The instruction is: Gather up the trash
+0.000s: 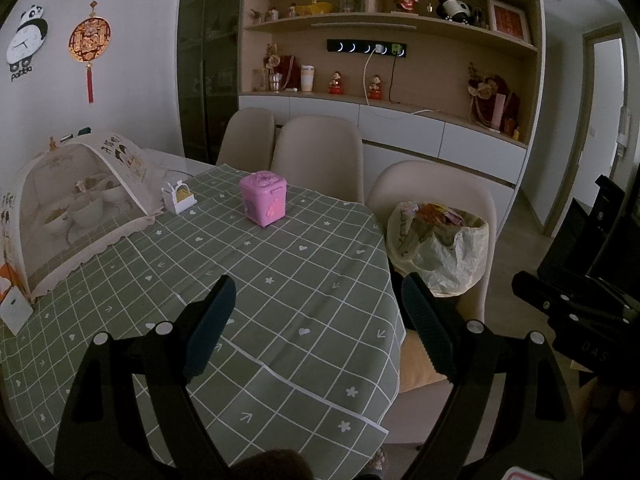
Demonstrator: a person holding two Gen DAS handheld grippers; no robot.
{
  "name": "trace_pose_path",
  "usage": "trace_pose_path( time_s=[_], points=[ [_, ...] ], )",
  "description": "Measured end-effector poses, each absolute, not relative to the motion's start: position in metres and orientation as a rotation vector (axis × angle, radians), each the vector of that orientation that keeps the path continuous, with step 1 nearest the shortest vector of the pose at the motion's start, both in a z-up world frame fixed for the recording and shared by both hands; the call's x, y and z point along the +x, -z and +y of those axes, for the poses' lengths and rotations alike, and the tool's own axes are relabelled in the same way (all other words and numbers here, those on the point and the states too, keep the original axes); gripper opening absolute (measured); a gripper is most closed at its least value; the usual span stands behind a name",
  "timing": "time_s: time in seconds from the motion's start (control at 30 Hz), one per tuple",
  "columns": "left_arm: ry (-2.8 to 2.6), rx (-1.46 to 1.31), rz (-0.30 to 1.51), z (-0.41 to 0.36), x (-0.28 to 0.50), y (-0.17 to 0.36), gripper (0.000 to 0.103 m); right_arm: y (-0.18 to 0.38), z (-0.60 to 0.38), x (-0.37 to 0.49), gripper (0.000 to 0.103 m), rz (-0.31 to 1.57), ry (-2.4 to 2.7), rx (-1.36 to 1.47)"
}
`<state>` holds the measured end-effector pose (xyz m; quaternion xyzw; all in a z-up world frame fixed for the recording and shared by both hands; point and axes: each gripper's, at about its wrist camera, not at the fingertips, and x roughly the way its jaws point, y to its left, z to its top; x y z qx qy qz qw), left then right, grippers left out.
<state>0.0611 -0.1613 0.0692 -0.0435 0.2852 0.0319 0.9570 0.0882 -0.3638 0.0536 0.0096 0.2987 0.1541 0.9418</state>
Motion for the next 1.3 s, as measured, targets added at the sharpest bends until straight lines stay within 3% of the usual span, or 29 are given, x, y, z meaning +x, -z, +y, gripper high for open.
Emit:
trace_pose_path(
  time_s=[1.3],
  points=[
    [-0.049, -0.083, 0.583, -0.1626, 0.0636, -0.0620, 0.081, -0.0500, -0.3658, 0.0854, 0.066, 0.611, -0.305, 0.027]
  ],
)
